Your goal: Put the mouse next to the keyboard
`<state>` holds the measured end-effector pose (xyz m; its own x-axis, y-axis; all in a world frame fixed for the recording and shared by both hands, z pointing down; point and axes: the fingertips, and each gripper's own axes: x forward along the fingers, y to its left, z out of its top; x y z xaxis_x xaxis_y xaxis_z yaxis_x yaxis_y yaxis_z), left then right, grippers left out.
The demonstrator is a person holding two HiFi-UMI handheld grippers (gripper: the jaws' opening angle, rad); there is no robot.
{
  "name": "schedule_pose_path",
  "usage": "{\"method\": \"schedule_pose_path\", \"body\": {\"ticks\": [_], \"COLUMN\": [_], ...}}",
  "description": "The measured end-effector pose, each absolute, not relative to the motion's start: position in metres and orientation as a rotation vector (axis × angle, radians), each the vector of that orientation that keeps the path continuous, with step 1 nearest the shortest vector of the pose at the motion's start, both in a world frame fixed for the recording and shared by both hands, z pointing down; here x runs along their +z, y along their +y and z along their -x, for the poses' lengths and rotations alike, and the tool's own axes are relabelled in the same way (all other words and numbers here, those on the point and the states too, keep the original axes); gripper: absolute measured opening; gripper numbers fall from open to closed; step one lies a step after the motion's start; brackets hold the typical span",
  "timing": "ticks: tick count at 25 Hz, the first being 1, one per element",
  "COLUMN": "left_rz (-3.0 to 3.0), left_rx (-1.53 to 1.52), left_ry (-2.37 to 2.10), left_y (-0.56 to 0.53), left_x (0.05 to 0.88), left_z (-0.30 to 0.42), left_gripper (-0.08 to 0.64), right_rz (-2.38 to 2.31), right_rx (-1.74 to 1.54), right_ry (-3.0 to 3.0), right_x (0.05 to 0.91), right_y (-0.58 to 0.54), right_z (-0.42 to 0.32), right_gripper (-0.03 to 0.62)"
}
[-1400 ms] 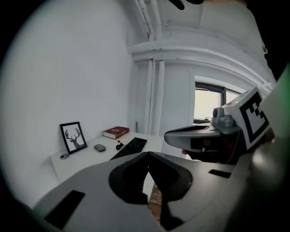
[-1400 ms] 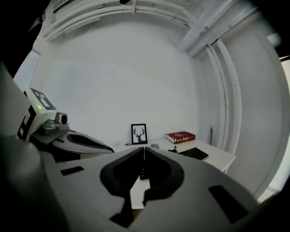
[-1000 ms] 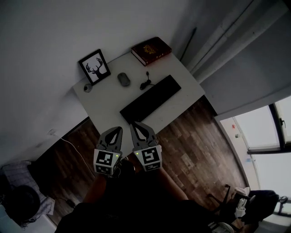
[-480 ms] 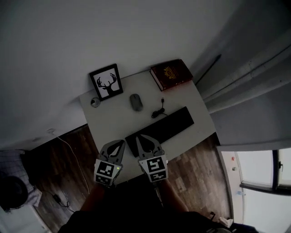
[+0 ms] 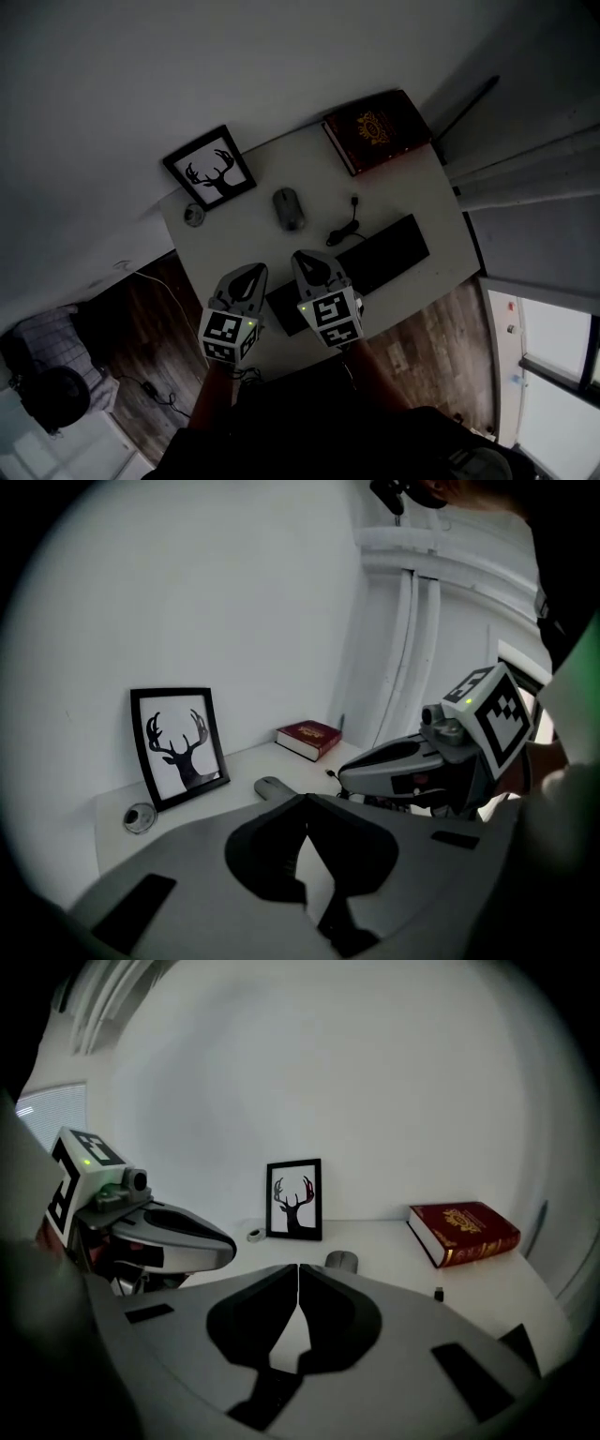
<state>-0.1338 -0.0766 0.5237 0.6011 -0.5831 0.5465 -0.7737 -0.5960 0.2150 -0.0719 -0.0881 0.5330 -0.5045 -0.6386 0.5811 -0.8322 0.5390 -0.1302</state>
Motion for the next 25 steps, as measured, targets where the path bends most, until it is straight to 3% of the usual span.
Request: {"method": "schedule_pose_path", "body": {"ticks": [9, 18, 23, 25], "left_rz": [-2.207, -2.062, -1.875, -1.84], "left_rx": [0.431, 0.513, 0.422, 0.437], "left_ry": [-0.993, -1.044, -1.006, -1.004], "left_y": [-0.143, -0.167, -0.176, -0.181], "left_x": [0.545, 0.58, 0.602, 0.611], "left_z": [0.111, 0.111, 0.106, 0.103], "left_gripper": [0.002, 0.002, 0.003, 0.035], "right_rz": [-1.14, -1.096, -1.084, -1.043], "right_rx": [0.726, 0.804, 1.024, 1.104], "right_ry": [-2.249, -2.198, -2.227, -2.226], "right_x": [0.564, 0.587, 0.599, 0.607], "right_y": [-0.138, -0.171, -0.18, -0.182], "right_z": [0.05, 0.041, 0.043, 0.045], "right_gripper": [0.021, 0.021, 0.021, 0.023]}}
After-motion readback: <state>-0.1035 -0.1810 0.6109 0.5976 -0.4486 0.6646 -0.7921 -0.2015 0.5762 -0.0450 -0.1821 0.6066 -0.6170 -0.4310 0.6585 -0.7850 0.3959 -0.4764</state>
